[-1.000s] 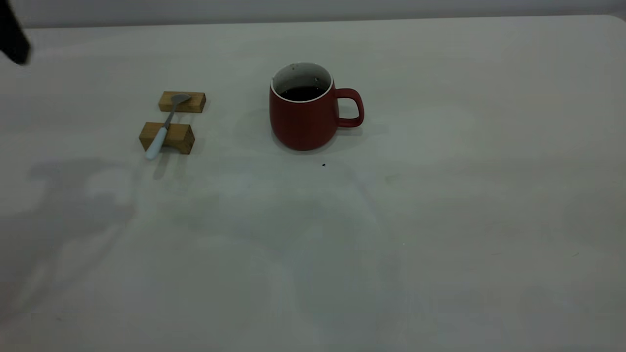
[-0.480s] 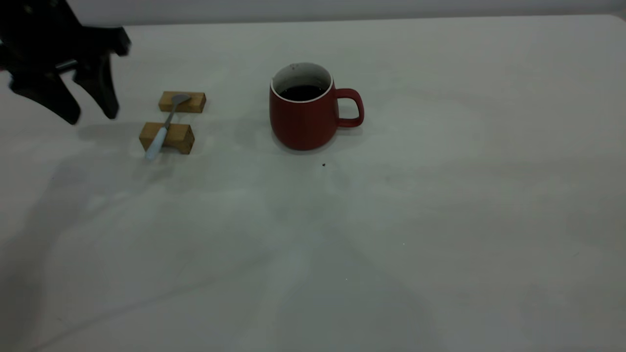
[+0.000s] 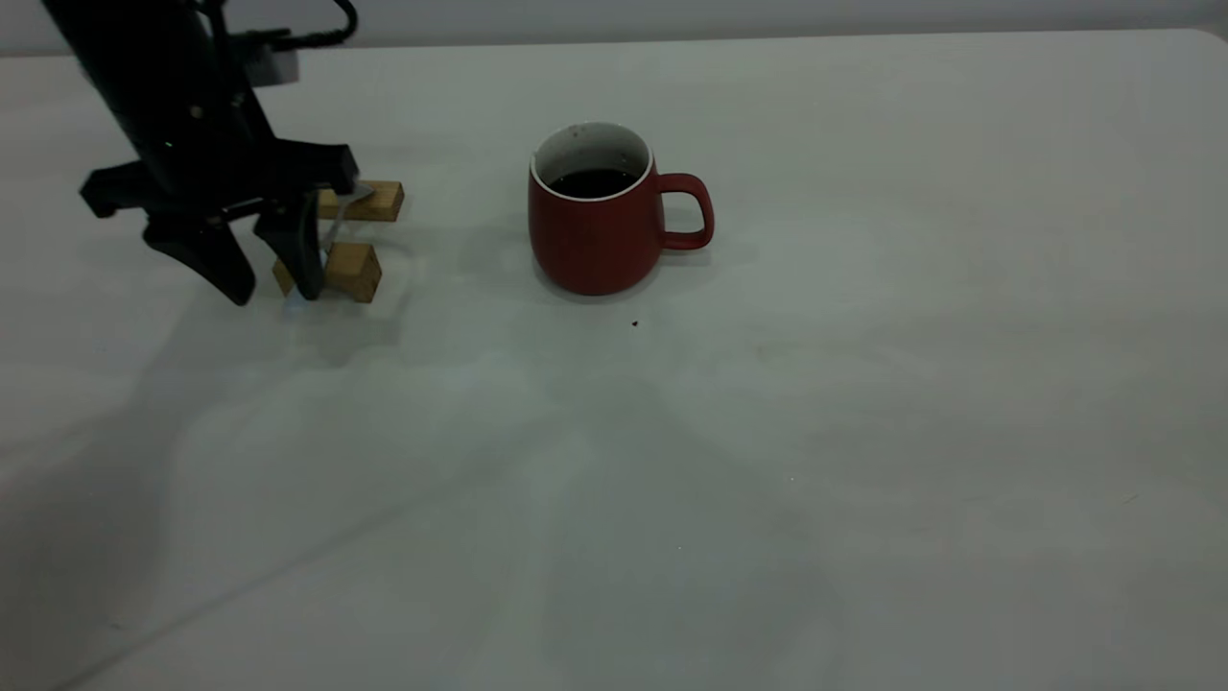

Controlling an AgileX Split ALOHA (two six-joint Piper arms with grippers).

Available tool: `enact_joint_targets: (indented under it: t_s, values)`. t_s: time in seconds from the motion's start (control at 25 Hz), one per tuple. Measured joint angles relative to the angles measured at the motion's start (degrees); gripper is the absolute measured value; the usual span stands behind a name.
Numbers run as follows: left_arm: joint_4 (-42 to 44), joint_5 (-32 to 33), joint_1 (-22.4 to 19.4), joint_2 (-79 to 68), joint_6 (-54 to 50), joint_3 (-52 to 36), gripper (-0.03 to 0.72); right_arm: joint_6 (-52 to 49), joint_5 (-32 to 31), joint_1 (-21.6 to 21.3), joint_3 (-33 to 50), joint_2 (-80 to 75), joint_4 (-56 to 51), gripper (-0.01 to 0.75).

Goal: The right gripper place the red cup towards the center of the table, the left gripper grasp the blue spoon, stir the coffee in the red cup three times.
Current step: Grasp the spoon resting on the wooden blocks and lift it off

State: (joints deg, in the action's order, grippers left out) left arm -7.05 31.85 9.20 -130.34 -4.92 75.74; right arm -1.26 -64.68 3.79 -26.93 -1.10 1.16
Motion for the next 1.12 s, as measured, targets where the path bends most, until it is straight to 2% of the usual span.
enact_joint_targets:
  t_s: [0.64,1.12]
  values:
    - [-0.4,-2.5,0.1,-4.3,-0.1,2.0,0.502,0.0,0.0,0.0,0.0,0.0,0.0,0.578]
    - [-0.7,-0.8,0.1,-7.9,0.0,6.6,0.473,0.0,0.0,0.0,0.0,0.0,0.0,0.578]
